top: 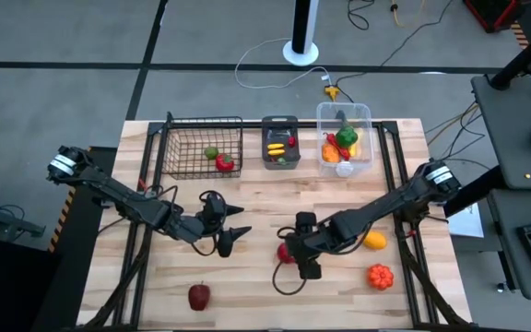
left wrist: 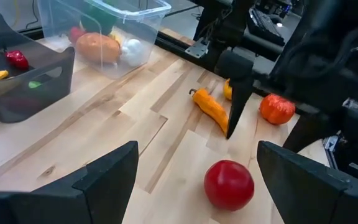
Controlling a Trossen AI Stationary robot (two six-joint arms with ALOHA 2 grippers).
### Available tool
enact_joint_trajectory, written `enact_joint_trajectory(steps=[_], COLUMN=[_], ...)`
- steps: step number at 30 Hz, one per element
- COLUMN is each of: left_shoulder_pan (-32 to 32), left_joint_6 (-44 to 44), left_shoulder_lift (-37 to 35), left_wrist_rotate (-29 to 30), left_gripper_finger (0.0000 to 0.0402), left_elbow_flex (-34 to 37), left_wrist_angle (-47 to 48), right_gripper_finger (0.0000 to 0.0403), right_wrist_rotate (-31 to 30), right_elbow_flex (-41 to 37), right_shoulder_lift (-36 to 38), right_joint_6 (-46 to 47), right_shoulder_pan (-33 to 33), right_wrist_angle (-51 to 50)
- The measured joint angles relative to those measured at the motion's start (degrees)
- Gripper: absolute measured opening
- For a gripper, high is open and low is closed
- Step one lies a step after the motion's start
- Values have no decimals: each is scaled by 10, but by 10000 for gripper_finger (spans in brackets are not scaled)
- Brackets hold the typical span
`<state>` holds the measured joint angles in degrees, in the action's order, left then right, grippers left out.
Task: Sort produce into baskets
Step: Put the tomato into the black basket
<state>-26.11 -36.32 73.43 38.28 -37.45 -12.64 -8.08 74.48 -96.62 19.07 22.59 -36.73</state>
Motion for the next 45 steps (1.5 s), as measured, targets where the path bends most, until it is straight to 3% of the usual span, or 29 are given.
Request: enact_joint_trajectory(steps=[18,30,40,45], left_shoulder_pan=[-2,-2,-2,-6], left_joint_6=[7,11,18,45], left_shoulder_lift=[0,0,0,0], left_wrist_rotate=[1,1,1,0], left_gripper_finger=[310,310,310,310], left_elbow_flex=[1,1,1,1], left_wrist_angle=[-4,-9,-9,-10], right_gripper_finger=[348,345,306,306], right_wrist_rotate=[10,10,10,10], right_elbow_flex=[0,0,0,0], right_shoulder_lift=[-92,-110,-108,-87], right_joint_6=[0,-6,-29,-37], right_shoulder_pan=[0,-9,-16,-18], right_wrist_angle=[74,96,102,103])
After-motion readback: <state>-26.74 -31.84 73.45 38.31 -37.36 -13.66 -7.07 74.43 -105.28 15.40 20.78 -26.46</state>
